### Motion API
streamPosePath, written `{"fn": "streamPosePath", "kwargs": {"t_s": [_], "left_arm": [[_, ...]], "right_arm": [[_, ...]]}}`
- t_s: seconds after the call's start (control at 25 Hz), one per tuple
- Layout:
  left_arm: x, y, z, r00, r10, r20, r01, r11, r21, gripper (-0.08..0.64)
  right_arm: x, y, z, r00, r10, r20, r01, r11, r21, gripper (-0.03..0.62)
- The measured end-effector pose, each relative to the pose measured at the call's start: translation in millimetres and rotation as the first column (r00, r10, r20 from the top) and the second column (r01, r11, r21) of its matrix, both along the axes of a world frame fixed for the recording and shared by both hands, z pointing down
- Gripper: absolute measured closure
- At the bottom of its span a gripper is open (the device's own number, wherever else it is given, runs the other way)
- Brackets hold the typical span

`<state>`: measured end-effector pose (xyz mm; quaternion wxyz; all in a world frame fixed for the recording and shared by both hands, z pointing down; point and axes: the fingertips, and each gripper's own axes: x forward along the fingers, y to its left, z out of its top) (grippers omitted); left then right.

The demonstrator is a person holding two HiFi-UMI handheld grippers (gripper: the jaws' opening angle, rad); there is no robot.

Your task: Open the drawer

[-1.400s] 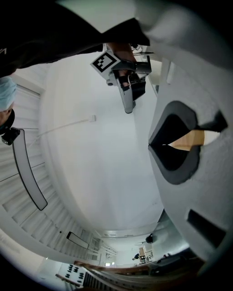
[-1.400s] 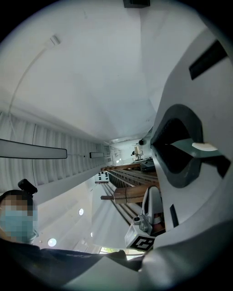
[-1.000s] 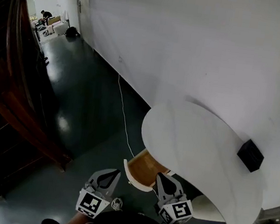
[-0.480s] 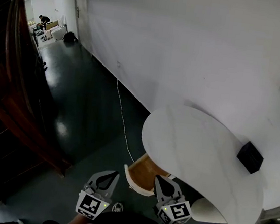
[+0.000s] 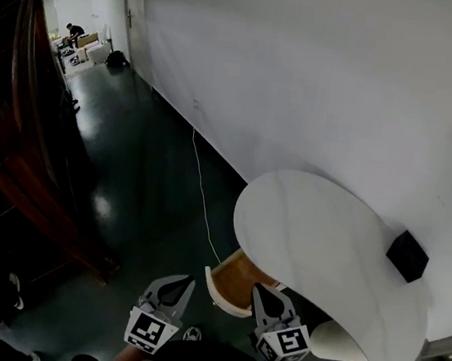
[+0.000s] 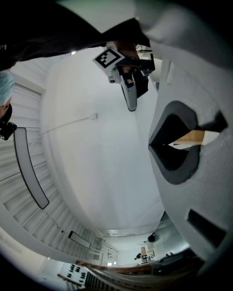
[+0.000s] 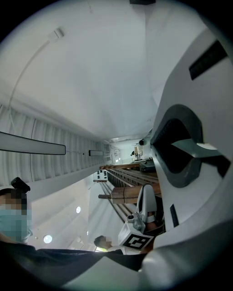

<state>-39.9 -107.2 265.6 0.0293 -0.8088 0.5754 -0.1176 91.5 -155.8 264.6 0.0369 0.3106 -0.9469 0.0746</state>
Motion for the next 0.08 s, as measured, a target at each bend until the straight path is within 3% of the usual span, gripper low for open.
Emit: {"fn": "streamPosePath", "kwargs": {"t_s": [0.08], "left_arm": [[-0.9, 0.0, 2.1, 1.000, 0.002, 0.004, -0.002, 1.000, 0.000, 0.543]], "right_arm": [[-1.2, -0.1, 0.7, 1.000, 0.000, -0.002, 0.000, 1.000, -0.005, 0.589]]}}
